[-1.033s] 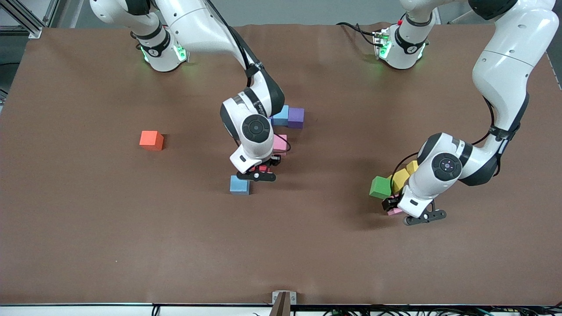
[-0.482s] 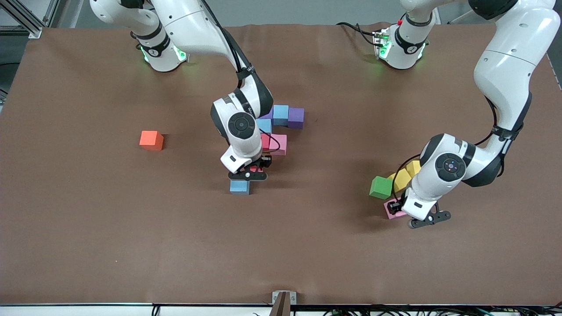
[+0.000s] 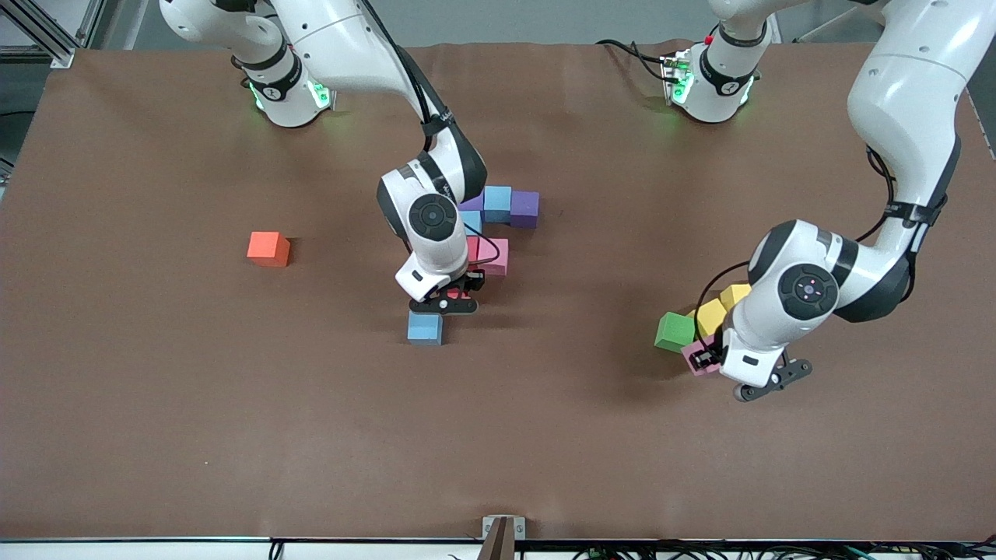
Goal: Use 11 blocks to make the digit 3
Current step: 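Grasp the pink cube beside the green cube with the left gripper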
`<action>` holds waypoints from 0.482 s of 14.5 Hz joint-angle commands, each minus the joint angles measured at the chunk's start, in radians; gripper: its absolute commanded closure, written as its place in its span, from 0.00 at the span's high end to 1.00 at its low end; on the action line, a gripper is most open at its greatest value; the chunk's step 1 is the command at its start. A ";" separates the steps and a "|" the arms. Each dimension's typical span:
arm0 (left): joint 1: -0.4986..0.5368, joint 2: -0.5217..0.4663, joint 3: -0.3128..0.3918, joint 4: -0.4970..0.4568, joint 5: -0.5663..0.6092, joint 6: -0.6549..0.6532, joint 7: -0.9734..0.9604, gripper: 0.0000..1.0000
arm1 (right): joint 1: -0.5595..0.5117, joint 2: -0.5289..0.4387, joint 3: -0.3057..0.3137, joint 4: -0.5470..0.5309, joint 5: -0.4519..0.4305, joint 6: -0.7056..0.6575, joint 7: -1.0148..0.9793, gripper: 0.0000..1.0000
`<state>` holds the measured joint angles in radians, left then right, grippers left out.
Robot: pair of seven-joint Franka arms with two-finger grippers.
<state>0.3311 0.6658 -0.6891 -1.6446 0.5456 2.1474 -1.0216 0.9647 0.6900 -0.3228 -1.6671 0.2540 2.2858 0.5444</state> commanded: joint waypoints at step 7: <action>-0.006 -0.025 -0.130 -0.078 -0.009 -0.046 -0.904 0.44 | 0.039 -0.041 0.005 -0.054 0.053 0.015 0.023 0.04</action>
<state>0.3148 0.6565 -0.7983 -1.7008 0.5442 2.1097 -1.7479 0.9923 0.6892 -0.3188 -1.6723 0.2953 2.2864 0.5574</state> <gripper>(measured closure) 0.458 0.432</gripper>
